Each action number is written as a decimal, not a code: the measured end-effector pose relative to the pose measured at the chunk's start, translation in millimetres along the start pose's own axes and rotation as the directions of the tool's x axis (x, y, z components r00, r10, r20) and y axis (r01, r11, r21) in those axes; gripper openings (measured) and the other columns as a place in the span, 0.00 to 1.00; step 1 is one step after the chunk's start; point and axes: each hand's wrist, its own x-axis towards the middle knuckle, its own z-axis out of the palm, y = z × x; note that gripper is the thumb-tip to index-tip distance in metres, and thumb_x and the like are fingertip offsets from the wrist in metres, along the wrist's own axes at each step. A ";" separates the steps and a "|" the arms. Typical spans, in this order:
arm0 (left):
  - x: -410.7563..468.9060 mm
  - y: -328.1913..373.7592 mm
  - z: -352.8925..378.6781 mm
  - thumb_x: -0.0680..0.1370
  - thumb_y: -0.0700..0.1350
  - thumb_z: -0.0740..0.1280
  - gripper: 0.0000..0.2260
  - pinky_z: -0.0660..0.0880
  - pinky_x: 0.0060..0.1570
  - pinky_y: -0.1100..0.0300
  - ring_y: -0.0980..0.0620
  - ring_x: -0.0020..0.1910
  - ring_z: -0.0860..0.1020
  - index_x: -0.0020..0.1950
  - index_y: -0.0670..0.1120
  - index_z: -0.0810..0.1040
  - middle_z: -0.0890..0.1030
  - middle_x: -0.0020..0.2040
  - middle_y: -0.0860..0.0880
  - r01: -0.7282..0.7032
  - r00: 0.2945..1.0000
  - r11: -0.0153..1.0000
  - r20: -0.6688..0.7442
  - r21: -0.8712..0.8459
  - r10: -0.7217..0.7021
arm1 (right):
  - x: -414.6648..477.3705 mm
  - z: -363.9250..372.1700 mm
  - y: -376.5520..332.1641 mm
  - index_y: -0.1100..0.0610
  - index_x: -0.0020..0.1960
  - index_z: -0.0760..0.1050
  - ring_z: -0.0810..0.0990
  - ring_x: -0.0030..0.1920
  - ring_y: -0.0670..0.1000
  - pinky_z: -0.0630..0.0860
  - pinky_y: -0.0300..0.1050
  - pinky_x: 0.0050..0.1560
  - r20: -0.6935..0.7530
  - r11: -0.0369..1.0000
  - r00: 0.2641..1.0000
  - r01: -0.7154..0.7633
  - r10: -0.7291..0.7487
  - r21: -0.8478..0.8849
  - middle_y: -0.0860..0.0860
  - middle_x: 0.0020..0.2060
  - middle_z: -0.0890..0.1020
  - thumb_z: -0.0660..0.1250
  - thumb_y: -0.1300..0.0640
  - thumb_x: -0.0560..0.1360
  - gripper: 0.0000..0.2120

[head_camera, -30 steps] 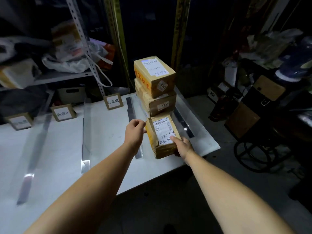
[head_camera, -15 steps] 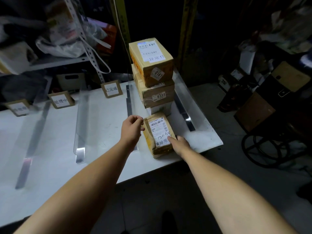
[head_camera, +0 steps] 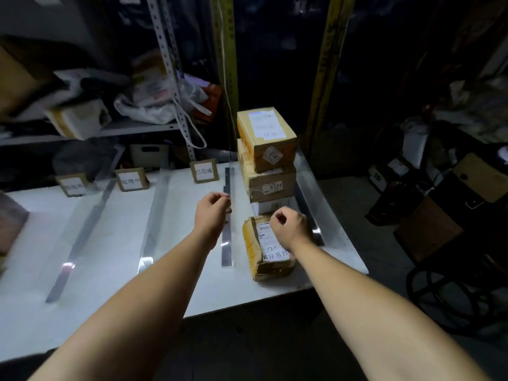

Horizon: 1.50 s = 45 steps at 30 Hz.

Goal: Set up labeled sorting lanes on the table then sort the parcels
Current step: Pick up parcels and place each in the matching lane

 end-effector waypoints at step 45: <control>123.8 -19.8 -607.3 0.77 0.38 0.61 0.10 0.71 0.32 0.62 0.48 0.37 0.73 0.41 0.50 0.78 0.79 0.38 0.48 0.074 0.808 0.976 -0.561 -0.205 -0.179 | -6.0 577.3 -535.2 0.56 0.62 0.73 0.82 0.43 0.53 0.81 0.47 0.44 0.712 0.883 0.699 -0.375 0.069 0.283 0.56 0.50 0.84 0.63 0.46 0.71 0.23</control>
